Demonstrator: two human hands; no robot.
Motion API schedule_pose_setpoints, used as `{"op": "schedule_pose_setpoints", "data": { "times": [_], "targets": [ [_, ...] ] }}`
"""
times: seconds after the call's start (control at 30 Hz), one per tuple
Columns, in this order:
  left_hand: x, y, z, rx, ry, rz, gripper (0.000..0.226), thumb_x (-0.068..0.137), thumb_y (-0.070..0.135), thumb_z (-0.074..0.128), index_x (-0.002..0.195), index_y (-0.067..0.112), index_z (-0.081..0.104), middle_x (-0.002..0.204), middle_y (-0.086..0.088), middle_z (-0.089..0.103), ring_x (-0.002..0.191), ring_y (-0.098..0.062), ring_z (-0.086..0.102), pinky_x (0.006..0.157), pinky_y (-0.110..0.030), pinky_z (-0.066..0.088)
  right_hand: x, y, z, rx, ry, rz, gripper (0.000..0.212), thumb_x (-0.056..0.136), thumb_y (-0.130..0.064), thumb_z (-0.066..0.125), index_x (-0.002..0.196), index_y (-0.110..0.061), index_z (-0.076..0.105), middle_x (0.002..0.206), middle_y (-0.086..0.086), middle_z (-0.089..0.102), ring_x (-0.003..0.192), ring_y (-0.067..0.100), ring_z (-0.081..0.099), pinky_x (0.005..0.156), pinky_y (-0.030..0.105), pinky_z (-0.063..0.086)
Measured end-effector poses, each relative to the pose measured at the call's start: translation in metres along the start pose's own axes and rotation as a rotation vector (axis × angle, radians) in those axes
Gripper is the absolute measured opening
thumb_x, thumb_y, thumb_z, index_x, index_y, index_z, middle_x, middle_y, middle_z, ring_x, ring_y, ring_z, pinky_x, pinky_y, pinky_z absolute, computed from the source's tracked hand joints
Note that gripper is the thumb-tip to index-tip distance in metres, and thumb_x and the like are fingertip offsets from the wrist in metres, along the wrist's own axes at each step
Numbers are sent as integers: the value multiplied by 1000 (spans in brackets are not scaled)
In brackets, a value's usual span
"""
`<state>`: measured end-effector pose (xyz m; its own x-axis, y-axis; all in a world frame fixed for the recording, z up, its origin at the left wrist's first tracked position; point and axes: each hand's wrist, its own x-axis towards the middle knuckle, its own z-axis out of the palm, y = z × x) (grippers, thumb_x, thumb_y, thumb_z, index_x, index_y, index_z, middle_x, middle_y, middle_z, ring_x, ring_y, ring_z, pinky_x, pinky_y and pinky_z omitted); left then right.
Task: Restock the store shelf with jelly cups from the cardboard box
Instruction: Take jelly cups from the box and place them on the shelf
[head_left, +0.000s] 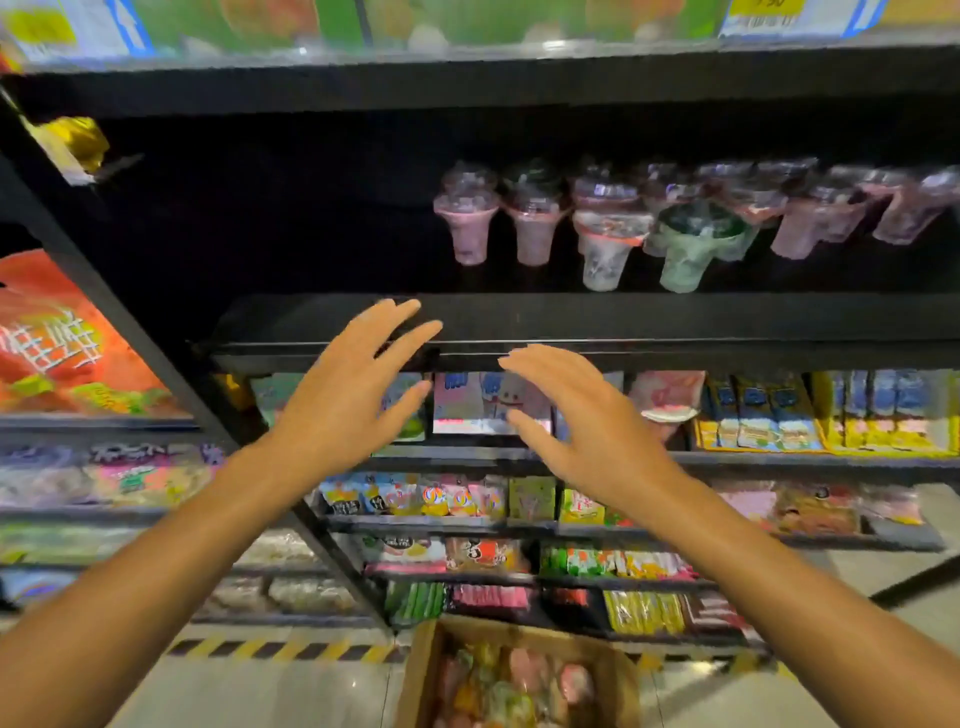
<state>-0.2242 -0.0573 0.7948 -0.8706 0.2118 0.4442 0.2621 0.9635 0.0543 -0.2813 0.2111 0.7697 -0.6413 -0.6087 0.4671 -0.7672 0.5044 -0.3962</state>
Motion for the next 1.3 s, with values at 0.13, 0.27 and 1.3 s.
{"op": "schedule_pose_setpoints", "data": {
  "times": [0.13, 0.27, 1.3],
  "targets": [
    [-76, 31, 30, -31, -98, 29, 53, 104, 41, 45, 151, 17, 44, 162, -5, 31, 152, -27, 25, 122, -48, 28, -61, -1, 44, 34, -90, -51, 46, 99, -28, 64, 142, -15, 56, 145, -2, 55, 139, 17, 47, 117, 31, 36],
    [-160, 55, 97, -141, -253, 37, 53, 99, 39, 50, 148, 19, 46, 157, -9, 40, 146, -33, 35, 117, -48, 34, -134, 2, 101, 80, -268, 100, 49, 99, -41, 53, 141, -16, 58, 142, 1, 58, 135, 17, 50, 113, 33, 43],
    [-488, 143, 602, -432, -1130, -350, 74, 90, 38, 68, 153, 31, 29, 157, 9, 32, 145, -23, 31, 111, -44, 43, -577, 235, 494, 322, -901, 1275, 60, 95, -29, 67, 149, -22, 41, 138, 6, 58, 124, 28, 58, 100, 35, 48]
  ]
}}
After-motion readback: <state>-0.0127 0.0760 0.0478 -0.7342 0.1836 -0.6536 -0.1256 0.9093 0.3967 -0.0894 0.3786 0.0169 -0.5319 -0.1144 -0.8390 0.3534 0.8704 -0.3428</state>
